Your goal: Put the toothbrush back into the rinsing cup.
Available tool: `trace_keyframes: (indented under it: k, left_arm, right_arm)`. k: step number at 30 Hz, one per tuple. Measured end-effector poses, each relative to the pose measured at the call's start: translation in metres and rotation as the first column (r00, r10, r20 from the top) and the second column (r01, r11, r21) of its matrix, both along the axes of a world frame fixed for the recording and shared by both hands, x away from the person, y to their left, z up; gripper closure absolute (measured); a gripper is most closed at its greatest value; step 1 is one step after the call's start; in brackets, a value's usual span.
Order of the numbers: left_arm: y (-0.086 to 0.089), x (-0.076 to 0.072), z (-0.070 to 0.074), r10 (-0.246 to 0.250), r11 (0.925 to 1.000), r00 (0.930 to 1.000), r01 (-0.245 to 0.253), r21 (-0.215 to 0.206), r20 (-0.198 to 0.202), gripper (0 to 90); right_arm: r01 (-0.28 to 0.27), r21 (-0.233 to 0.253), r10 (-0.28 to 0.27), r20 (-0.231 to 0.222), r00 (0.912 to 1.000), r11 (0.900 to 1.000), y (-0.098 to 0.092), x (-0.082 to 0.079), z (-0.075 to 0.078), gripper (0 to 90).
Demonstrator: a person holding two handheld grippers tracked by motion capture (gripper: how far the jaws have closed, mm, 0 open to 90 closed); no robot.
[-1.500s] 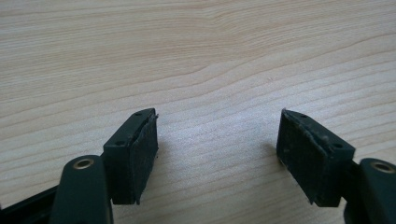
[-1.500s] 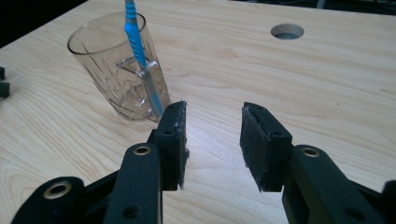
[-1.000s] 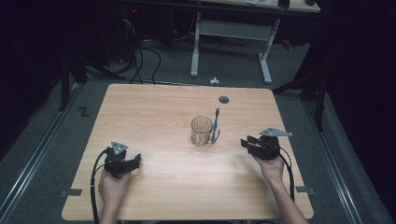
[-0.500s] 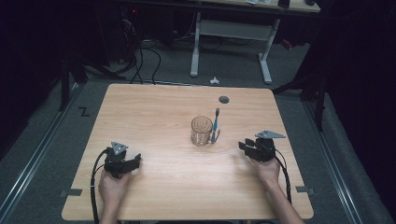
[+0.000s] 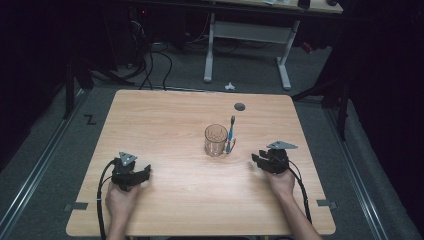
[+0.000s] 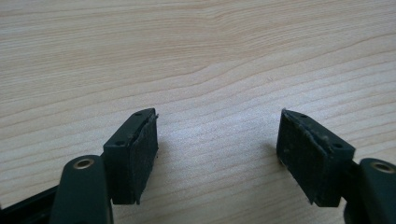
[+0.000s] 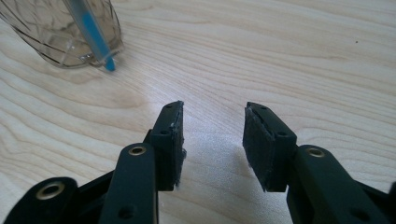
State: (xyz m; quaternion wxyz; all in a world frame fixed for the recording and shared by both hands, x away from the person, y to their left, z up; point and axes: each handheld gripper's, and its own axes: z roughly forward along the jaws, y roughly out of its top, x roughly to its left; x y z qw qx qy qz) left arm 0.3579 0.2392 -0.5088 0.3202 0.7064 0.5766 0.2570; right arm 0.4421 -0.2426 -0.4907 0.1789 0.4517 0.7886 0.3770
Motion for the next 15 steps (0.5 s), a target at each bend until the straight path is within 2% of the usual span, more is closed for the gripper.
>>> trace_keyframes:
  k: [4, 9, 12, 15]
  left_arm:
    - [0.000, 0.000, 0.000, 0.000, 1.0000, 1.0000, 0.000, 0.000, 0.000, 29.7]
    - [0.000, 0.000, 0.000, 0.000, 1.0000, 1.0000, 0.000, 0.000, 0.000, 29.7]
    - [0.000, 0.000, 0.000, 0.000, 1.0000, 1.0000, 0.000, 0.000, 0.000, 29.7]
    - [0.000, 0.000, 0.000, 0.000, 1.0000, 1.0000, 0.000, -0.001, 0.000, 29.8]
  right_arm:
    - [0.007, -0.028, -0.008, -0.016, 0.9998, 1.000, 0.003, 0.003, -0.008, 55.7]
    - [0.009, -0.097, -0.005, 0.035, 0.9994, 0.995, 0.010, 0.000, -0.011, 52.5]
    - [0.019, -0.079, -0.018, 0.018, 0.9997, 0.997, 0.008, 0.001, -0.012, 49.4]
    - [0.017, -0.085, -0.016, 0.022, 0.9996, 0.996, 0.009, 0.001, -0.012, 48.6]
